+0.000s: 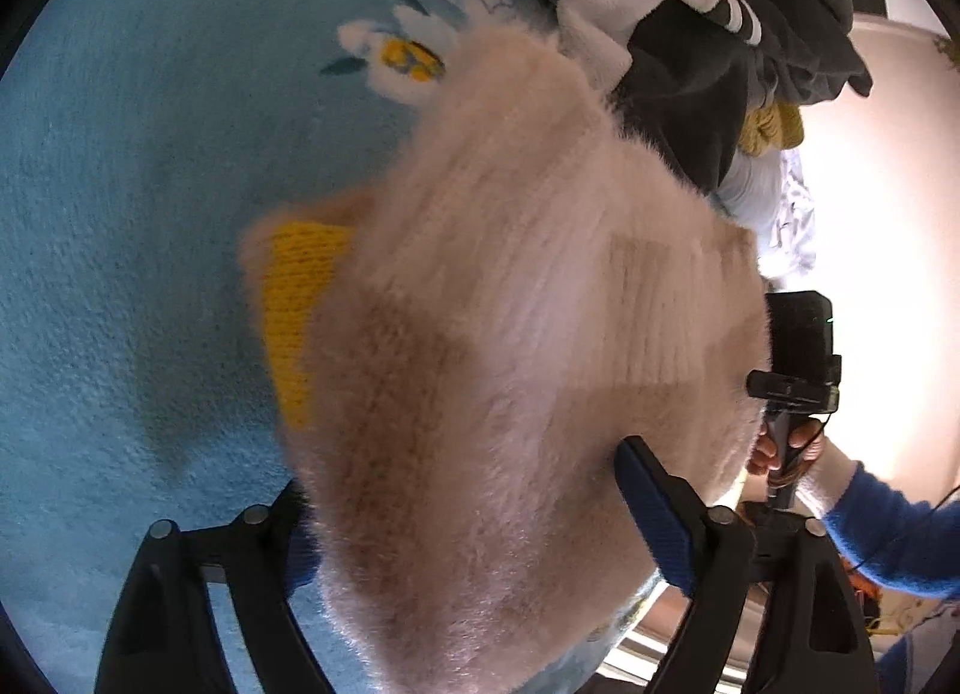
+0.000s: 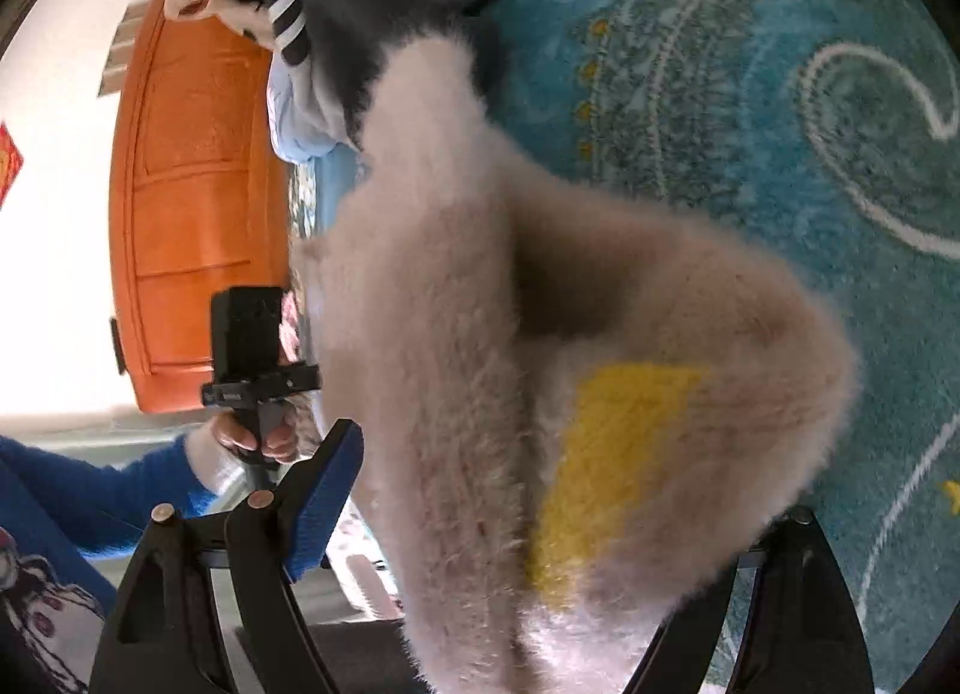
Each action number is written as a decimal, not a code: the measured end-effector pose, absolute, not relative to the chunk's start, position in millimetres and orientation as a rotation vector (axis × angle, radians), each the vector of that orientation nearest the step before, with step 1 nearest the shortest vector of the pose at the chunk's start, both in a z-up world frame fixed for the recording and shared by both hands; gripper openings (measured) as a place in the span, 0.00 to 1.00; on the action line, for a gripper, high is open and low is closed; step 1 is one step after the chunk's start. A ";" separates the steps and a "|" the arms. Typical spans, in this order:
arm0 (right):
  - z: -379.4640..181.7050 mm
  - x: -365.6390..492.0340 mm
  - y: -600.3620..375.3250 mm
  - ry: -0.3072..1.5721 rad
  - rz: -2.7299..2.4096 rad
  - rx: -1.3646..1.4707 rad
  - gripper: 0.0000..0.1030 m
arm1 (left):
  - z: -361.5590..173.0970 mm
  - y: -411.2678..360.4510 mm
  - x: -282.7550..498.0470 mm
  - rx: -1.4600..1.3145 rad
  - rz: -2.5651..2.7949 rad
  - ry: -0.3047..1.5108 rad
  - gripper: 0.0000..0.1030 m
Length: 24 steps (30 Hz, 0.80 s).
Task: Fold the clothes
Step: 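Grasp the folded sweater edges with both grippers and lift it, then carry the folded sweater with both grippers over the folded pink garment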
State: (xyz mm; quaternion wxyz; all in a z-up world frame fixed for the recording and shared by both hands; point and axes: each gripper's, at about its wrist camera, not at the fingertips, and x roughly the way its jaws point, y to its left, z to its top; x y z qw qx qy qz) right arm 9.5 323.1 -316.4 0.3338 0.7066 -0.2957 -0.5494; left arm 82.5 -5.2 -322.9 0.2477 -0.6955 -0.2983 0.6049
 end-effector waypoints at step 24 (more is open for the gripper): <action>-292.0 38.8 301.0 -0.860 -1.593 2.048 0.50 | -281.9 27.5 102.0 -1.976 1.798 -0.706 0.43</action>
